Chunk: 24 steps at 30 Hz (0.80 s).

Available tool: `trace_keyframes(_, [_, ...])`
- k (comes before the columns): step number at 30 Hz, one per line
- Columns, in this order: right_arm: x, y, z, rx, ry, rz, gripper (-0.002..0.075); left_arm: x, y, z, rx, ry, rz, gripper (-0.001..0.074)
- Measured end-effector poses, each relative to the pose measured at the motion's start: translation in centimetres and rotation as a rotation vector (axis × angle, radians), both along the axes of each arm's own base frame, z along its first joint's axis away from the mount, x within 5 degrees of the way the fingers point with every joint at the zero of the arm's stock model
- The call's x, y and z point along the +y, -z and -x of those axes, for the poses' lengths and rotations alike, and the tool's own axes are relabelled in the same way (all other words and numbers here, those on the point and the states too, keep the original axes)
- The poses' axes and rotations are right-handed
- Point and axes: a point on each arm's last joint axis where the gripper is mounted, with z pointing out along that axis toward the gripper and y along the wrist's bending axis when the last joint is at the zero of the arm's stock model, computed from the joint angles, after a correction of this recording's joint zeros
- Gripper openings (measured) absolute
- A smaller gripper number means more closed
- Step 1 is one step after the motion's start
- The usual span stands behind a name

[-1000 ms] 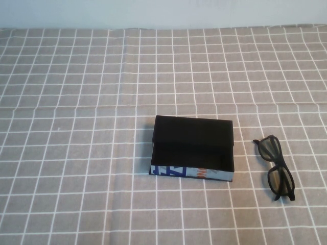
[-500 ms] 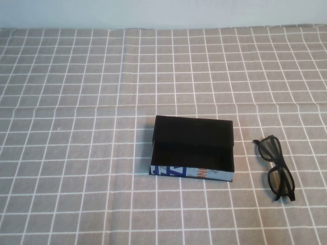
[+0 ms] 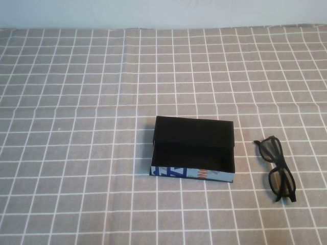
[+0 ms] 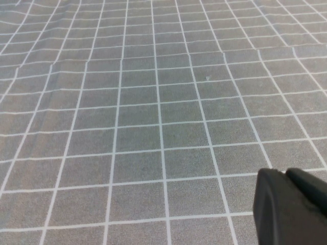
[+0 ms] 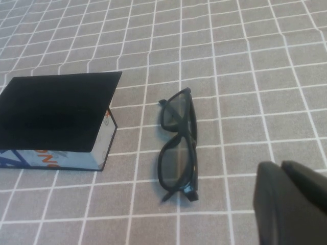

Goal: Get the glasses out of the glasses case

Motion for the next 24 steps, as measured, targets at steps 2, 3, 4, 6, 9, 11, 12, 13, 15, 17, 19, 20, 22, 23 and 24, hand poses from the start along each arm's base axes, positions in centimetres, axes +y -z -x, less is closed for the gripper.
trace_keyframes(2, [0.0, 0.0, 0.0, 0.000, 0.000, 0.000, -0.0017, 0.0, 0.0, 0.0, 0.000, 0.000, 0.000, -0.0005])
trace_keyframes(3, [0.0, 0.0, 0.0, 0.000, 0.000, 0.000, -0.0017, 0.0, 0.0, 0.0, 0.000, 0.000, 0.000, -0.0005])
trace_keyframes(4, [0.0, 0.0, 0.0, 0.000, 0.000, 0.000, -0.0017, 0.0, 0.0, 0.0, 0.000, 0.000, 0.000, -0.0005])
trace_keyframes(6, [0.0, 0.0, 0.0, 0.000, 0.000, 0.000, -0.0017, 0.0, 0.0, 0.0, 0.000, 0.000, 0.000, -0.0005])
trace_keyframes(9, [0.0, 0.1, 0.0, 0.001, 0.000, 0.002, -0.0017, 0.0, 0.0, 0.0, 0.000, 0.000, 0.000, -0.0005])
trace_keyframes(11, [0.0, 0.5, 0.1, 0.005, 0.001, 0.007, -0.0017, 0.0, 0.0, 0.0, 0.000, 0.000, 0.000, -0.0005])
trace_keyframes(12, [-0.1, 0.7, 0.1, 0.002, 0.002, 0.016, -0.0017, 0.0, 0.0, 0.0, 0.000, 0.000, 0.000, -0.0005])
trace_keyframes(13, [-0.2, 1.1, 0.3, -0.006, 0.004, 0.029, -0.0017, 0.0, 0.0, 0.0, 0.000, 0.000, 0.000, -0.0005])
trace_keyframes(15, [-0.4, 1.8, 0.6, -0.034, 0.009, 0.063, -0.0017, 0.0, 0.0, 0.0, 0.000, 0.000, 0.000, -0.0005])
trace_keyframes(17, [-0.6, 2.6, 1.2, -0.080, 0.014, 0.100, -0.0017, 0.0, 0.0, 0.0, 0.000, 0.000, 0.000, -0.0005])
trace_keyframes(19, [-0.7, 3.3, 1.7, -0.123, 0.019, 0.115, -0.0017, 0.0, 0.0, 0.0, 0.000, 0.000, 0.000, -0.0005])
trace_keyframes(20, [-0.8, 3.7, 1.7, -0.134, 0.021, 0.125, -0.0017, 0.0, 0.0, 0.0, 0.000, 0.000, 0.000, -0.0005])
trace_keyframes(22, [-0.9, 4.3, 1.7, -0.133, 0.023, 0.139, -0.0017, 0.0, 0.0, 0.0, 0.000, 0.000, 0.000, -0.0005])
trace_keyframes(23, [-0.9, 4.7, 1.7, -0.122, 0.023, 0.142, -0.0017, 0.0, 0.0, 0.0, 0.000, 0.000, 0.000, -0.0005])
trace_keyframes(24, [-0.9, 5.0, 1.7, -0.113, 0.022, 0.146, -0.0017, 0.0, 0.0, 0.0, 0.000, 0.000, 0.000, -0.0005])
